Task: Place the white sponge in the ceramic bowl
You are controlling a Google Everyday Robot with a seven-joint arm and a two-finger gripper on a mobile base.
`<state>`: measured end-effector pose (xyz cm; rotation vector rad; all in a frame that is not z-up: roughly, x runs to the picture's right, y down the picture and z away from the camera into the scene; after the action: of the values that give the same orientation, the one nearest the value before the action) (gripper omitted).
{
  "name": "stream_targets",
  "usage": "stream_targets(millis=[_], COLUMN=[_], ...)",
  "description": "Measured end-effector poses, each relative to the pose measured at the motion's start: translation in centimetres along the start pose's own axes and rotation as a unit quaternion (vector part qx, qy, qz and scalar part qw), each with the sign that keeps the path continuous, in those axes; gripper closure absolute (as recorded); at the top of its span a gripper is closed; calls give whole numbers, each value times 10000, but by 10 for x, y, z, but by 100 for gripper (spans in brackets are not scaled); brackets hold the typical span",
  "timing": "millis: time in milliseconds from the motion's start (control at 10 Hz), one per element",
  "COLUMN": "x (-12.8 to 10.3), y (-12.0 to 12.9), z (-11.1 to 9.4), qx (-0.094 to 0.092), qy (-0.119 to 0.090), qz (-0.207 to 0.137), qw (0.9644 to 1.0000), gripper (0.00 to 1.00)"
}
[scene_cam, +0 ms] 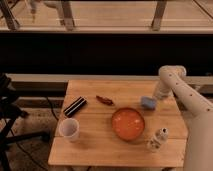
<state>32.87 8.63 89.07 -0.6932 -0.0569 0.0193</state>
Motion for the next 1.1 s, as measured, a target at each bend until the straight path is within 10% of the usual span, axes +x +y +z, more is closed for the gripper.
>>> stream_targets(millis=[1100], x=[-43], y=[14], z=[-28], qx=[-61], qy=[81], qz=[-201], qw=[9997], gripper=[98])
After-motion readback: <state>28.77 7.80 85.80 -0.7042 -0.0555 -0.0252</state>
